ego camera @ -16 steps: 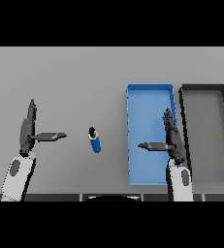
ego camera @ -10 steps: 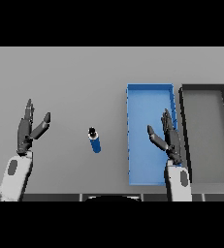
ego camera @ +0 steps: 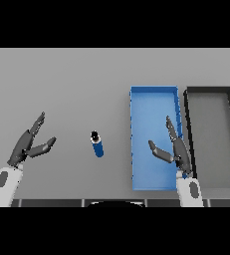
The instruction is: Pick up the blue pipe and place it into the blue bin.
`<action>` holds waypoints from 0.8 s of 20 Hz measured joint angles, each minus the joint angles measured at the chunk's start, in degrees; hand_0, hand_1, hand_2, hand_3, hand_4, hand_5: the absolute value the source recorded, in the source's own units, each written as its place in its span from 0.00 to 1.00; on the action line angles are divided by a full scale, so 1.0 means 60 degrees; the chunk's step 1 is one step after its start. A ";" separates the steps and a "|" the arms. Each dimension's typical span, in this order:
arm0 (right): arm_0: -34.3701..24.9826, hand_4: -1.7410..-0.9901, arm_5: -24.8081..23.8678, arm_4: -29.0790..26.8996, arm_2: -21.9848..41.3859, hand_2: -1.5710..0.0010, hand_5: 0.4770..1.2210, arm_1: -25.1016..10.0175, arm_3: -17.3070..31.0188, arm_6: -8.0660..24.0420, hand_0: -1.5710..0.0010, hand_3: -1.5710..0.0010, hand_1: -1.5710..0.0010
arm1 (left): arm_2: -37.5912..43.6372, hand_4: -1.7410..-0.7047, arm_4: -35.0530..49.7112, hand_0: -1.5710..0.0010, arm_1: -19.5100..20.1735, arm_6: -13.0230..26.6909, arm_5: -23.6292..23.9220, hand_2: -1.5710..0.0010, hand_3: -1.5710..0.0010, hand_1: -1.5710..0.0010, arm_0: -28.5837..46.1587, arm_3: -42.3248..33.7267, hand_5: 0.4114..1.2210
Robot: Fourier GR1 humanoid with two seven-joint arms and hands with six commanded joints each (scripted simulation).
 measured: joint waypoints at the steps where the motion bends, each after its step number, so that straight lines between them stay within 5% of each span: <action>1: 0.0034 0.70 -0.0017 0.0067 0.0044 1.00 0.15 0.0017 0.0007 0.0011 1.00 1.00 1.00 | -0.0129 0.70 -0.0002 1.00 0.0095 -0.0002 -0.0257 1.00 1.00 1.00 -0.0012 -0.0094 0.21; 8: -0.0183 0.67 0.0053 0.0027 -0.0017 1.00 0.17 -0.0075 0.0113 -0.0366 1.00 1.00 1.00 | -0.1267 0.64 -0.0181 1.00 0.0345 0.1083 -0.1277 1.00 1.00 1.00 0.0089 -0.1208 0.09; 16: -0.0027 0.63 0.0075 -0.0044 -0.0008 1.00 0.19 0.0028 0.0087 -0.0521 1.00 1.00 1.00 | -0.2487 0.60 -0.0809 1.00 -0.0716 0.1480 -0.1574 1.00 1.00 1.00 -0.0329 -0.1289 0.04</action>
